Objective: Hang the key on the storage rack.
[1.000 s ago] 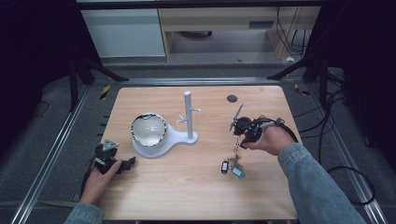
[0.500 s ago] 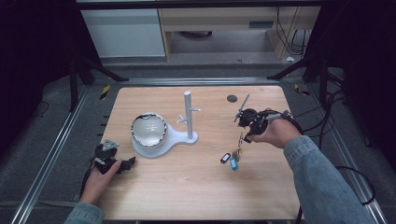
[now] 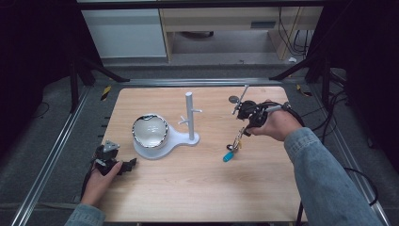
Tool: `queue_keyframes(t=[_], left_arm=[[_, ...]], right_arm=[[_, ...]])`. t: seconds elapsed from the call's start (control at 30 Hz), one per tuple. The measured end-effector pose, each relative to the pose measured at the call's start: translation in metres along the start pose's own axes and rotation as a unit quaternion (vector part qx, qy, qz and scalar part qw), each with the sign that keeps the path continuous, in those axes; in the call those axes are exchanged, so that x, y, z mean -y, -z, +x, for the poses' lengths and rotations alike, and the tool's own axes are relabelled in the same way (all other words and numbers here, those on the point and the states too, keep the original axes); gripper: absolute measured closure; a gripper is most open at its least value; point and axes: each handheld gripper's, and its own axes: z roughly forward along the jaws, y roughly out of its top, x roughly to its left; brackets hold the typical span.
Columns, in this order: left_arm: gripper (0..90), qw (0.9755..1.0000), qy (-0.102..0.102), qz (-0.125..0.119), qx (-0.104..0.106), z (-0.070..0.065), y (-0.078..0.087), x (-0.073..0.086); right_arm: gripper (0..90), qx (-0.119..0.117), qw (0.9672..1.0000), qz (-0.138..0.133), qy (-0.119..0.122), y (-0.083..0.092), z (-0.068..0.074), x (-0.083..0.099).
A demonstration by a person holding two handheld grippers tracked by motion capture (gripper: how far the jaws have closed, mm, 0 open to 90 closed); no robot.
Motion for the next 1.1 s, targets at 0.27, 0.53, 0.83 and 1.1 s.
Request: queue_keyframes(t=[0.27, 0.53, 0.83, 1.1], left_arm=[[0.0, 1.0, 0.0, 0.0, 0.0, 0.0, 0.0, 0.0], [0.0, 1.0, 0.003, -0.003, 0.001, 0.0, -0.001, 0.0], [0.0, 1.0, 0.001, -0.001, 0.001, 0.0, 0.0, 0.0], [0.0, 1.0, 0.0, -0.001, 0.0, 0.0, 0.0, 0.0]], right_arm=[[89.1, 0.007, 1.0, -0.003, 0.005, 0.012, -0.001, -0.009], [89.1, 0.015, 0.9998, -0.01, 0.011, 0.028, -0.003, -0.017], [89.1, 0.02, 0.9997, -0.011, 0.012, 0.038, -0.004, -0.022], [89.1, 0.024, 0.9995, -0.013, 0.019, 0.045, -0.004, -0.028]])
